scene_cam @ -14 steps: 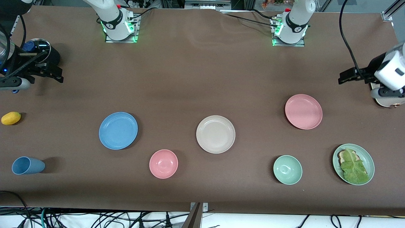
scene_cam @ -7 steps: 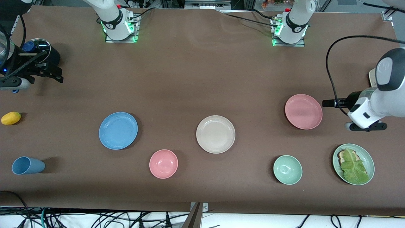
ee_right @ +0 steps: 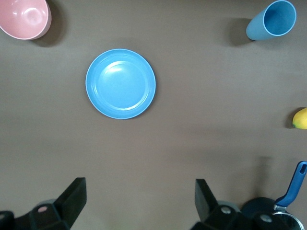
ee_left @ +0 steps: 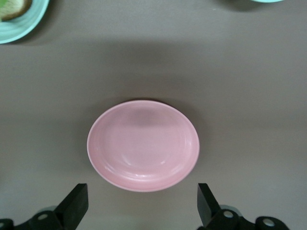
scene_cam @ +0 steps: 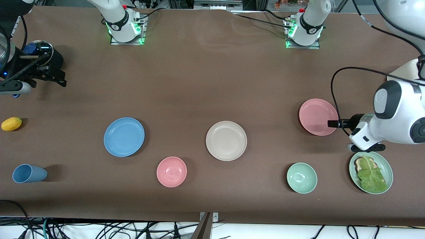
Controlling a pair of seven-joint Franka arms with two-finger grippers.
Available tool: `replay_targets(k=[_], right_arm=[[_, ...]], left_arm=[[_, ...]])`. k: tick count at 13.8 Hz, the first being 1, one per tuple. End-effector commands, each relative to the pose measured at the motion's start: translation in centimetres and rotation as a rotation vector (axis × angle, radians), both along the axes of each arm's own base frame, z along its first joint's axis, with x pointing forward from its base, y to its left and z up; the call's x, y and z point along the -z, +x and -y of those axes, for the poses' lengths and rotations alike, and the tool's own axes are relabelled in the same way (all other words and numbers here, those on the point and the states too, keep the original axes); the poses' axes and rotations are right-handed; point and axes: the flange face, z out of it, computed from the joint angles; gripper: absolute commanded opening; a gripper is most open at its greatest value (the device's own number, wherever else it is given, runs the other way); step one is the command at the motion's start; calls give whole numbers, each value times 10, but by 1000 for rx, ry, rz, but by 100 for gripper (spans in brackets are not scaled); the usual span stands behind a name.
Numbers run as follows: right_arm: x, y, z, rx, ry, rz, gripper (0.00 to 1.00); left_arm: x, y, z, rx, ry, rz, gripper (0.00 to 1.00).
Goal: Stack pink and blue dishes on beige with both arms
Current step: 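Grasp the pink plate rim with the left gripper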
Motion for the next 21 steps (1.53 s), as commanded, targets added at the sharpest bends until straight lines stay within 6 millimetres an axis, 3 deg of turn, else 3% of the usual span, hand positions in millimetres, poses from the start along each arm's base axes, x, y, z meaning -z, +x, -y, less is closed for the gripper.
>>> replay_targets(k=[1,4,14,21], right_arm=[[-6,0,0,11,3,1,100],[-6,0,0,11,3,1,100],[-6,-1,-1,11,3,0,100],[-6,-1,-1,10,3,0,100]], left_arm=[[10,2,-23,47,-73,13,100],[38,-10,-44,100,-139,29,100],[96,-60,-96,236,-259,127,100],[115,-118,-93,226,-250,255,100]])
